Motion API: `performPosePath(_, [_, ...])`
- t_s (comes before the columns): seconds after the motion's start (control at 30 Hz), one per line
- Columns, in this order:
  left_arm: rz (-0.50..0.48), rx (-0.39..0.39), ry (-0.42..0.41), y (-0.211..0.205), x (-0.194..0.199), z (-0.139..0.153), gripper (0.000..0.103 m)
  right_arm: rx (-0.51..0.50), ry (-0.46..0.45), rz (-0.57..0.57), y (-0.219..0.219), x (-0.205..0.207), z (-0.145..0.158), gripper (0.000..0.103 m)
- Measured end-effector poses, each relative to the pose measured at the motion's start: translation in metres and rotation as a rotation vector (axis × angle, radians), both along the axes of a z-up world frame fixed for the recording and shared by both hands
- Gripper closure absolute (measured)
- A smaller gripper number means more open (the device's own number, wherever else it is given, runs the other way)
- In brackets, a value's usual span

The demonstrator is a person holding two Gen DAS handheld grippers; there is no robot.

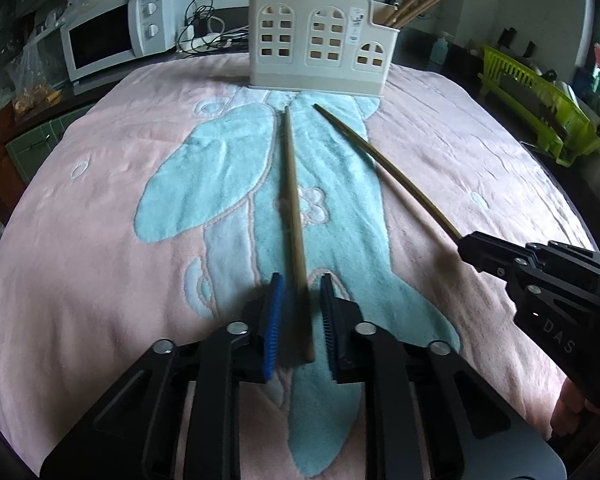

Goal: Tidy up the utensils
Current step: 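Lift both held chopsticks upright and carry them over the white holder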

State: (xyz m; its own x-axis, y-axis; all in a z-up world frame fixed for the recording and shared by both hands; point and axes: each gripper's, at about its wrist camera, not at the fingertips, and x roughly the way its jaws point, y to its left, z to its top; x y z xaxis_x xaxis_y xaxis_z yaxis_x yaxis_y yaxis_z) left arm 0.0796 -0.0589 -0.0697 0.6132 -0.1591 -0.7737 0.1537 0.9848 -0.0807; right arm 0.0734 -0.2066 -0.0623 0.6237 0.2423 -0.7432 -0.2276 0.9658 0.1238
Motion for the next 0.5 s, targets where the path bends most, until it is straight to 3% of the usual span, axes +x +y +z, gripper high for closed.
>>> performPosePath(0.1, [-0.011, 0.025, -0.003, -0.003, 0.0, 0.0, 0.094, 0.001, -0.005, -0.002, 0.001, 0.0, 0.001, 0.096])
performPosePath(0.23, [-0.001, -0.007, -0.027, 0.003, -0.002, 0.01, 0.097, 0.003, -0.025, -0.007, -0.001, -0.004, 0.009, 0.096])
performPosePath(0.5, [0.028, -0.05, -0.206, 0.024, -0.008, 0.062, 0.098, 0.012, -0.131, -0.001, -0.007, -0.01, 0.049, 0.096])
